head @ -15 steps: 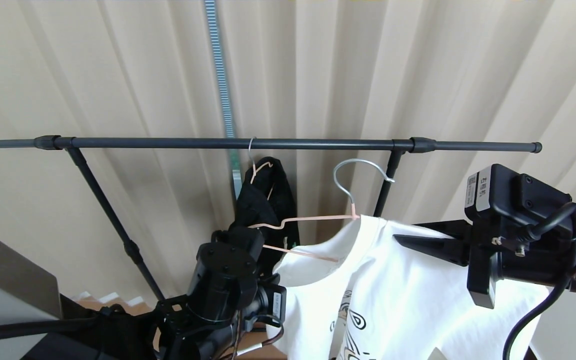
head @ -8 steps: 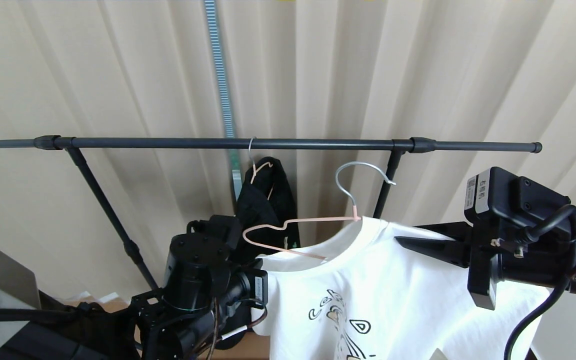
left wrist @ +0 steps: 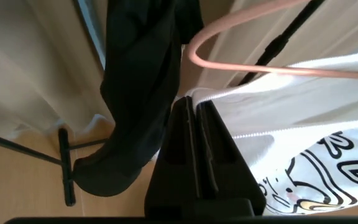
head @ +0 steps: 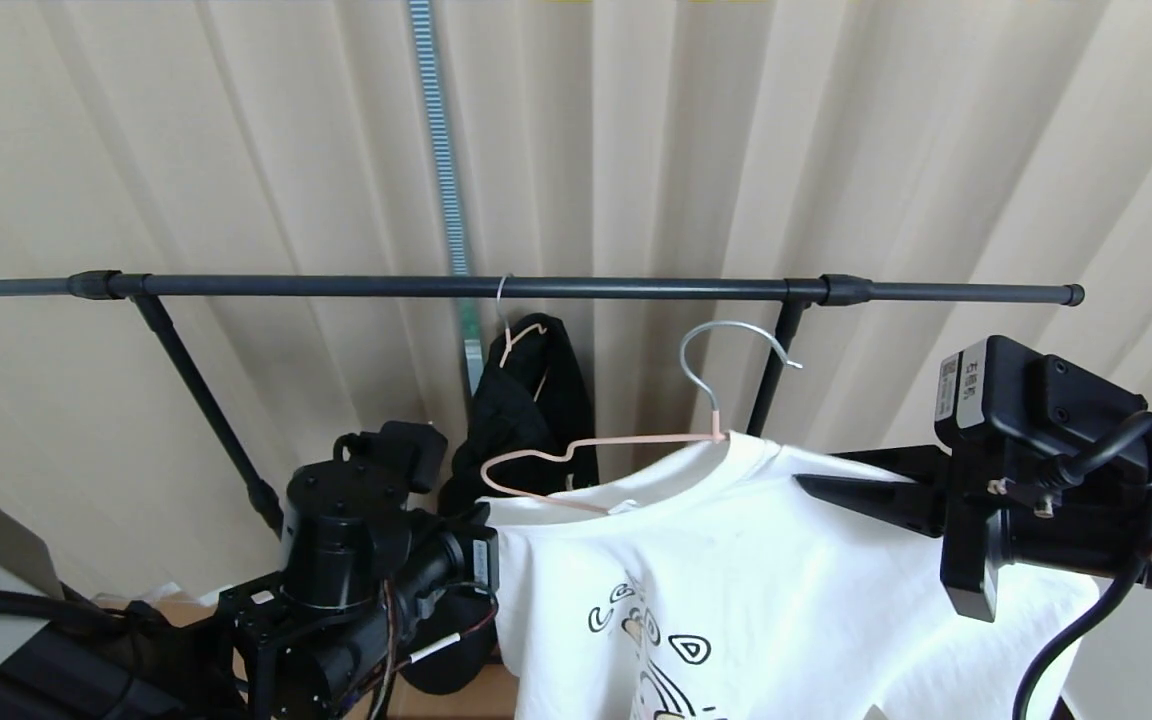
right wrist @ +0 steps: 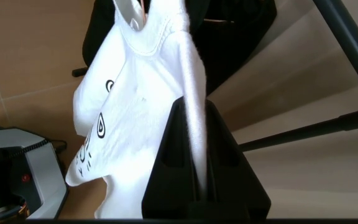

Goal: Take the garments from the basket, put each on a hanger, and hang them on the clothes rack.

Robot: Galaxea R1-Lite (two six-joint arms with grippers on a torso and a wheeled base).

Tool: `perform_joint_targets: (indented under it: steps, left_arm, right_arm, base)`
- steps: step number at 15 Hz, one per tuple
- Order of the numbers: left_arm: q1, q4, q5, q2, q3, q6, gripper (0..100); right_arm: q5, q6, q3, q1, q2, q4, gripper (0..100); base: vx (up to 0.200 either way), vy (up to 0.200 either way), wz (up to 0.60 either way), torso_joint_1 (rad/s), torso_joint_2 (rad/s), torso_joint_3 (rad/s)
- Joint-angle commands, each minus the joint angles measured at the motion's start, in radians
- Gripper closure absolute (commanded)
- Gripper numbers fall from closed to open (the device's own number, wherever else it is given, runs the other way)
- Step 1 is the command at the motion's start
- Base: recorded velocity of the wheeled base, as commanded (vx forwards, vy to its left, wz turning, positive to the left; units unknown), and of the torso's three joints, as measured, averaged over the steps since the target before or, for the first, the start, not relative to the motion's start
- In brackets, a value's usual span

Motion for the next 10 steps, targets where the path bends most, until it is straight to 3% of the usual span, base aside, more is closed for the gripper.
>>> perform_joint_targets:
  steps: [1, 10]
  left_arm:
    - [0.021, -0.011, 0.001, -0.001, 0.001, 0.007, 100]
    - [0.095, -0.017, -0.001, 0.001, -0.018, 0.025, 100]
  right_arm:
    - [-0.001, 0.0, 0.002, 0.0, -0.014, 0.0, 100]
    - [-0.001, -0.002, 0.003, -0.001, -0.023, 0.008, 100]
  base:
    - [0.0, 0.0, 0.0, 0.0, 0.0, 0.0]
    - [0.0, 0.0, 0.0, 0.0, 0.0, 0.0]
